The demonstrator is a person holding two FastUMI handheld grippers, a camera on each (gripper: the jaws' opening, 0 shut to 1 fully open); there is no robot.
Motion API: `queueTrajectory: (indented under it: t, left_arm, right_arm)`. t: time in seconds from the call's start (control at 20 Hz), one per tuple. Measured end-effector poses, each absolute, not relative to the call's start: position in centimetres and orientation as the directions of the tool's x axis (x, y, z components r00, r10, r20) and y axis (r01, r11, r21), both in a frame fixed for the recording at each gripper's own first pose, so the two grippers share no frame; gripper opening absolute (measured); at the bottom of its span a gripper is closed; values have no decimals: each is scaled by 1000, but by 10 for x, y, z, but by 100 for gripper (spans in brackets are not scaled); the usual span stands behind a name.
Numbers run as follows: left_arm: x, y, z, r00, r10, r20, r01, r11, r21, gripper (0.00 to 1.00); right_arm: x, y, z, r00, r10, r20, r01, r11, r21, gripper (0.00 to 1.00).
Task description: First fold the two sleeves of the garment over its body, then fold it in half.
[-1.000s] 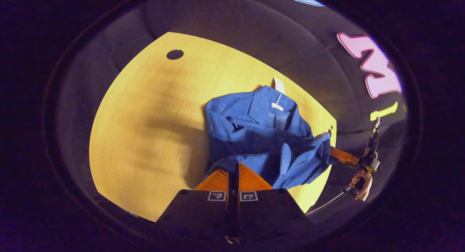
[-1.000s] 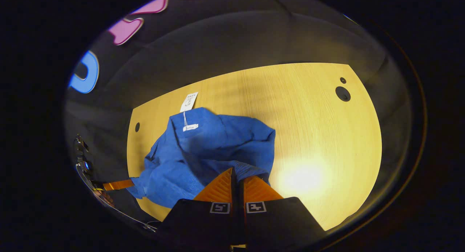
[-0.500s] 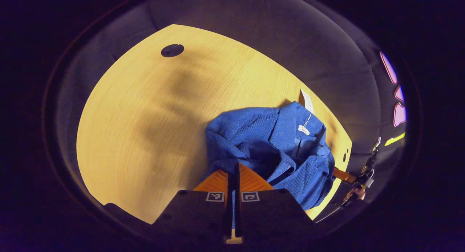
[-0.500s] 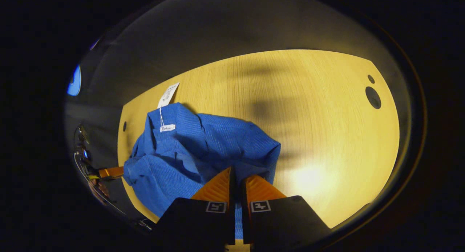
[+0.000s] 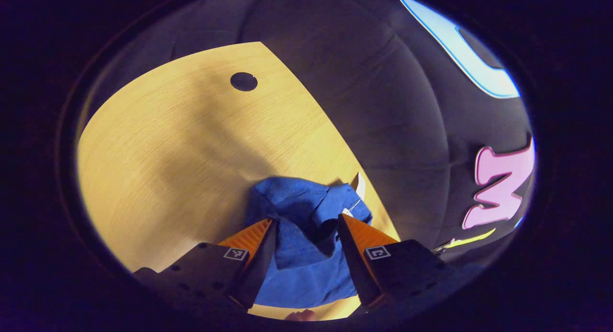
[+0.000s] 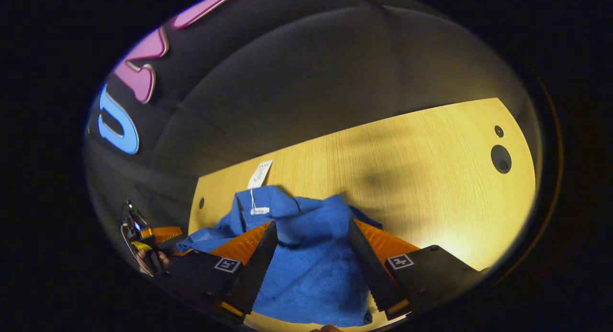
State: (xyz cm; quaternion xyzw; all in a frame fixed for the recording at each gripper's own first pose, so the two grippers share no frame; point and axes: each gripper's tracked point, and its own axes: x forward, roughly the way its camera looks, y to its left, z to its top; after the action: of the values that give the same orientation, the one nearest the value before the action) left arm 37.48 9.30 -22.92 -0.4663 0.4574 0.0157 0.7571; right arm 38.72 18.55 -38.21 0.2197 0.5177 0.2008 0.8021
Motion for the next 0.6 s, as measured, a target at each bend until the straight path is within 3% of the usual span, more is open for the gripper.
queueTrajectory:
  t: [0.05,0.1,0.15,0.2,0.4,0.45,0.5,0.6]
  left_arm:
    - [370,97,-229,574,-395,-717,-457,572,-681,79]
    - [367,101,-225,577,-389,-718,-454,577,-678,82]
    - [370,100,-223,584,-377,-719,-455,582,-674,82]
    - [370,101,-219,594,-375,-712,-451,578,-681,82]
    - [356,103,-189,620,-328,-713,-432,616,-659,82]
    - [353,100,-177,639,-315,-702,-409,634,-657,87]
    - [349,97,-161,655,-303,-693,-380,661,-648,82]
    - [332,89,-135,682,-272,-679,-318,726,-610,83]
  right_arm:
    - [392,188,-375,393,563,-727,-74,807,586,95]
    - [395,186,-367,400,579,-710,-52,788,613,84]
    - [396,184,-360,408,584,-702,-35,778,627,84]
    - [399,175,-358,427,566,-705,-40,791,611,97]
    - [388,154,-322,525,496,-692,-197,862,468,98]
    - [383,152,-305,558,488,-671,-247,870,426,97]
    - [375,150,-286,590,478,-651,-289,877,383,97]
    - [355,150,-243,647,469,-601,-339,883,324,98]
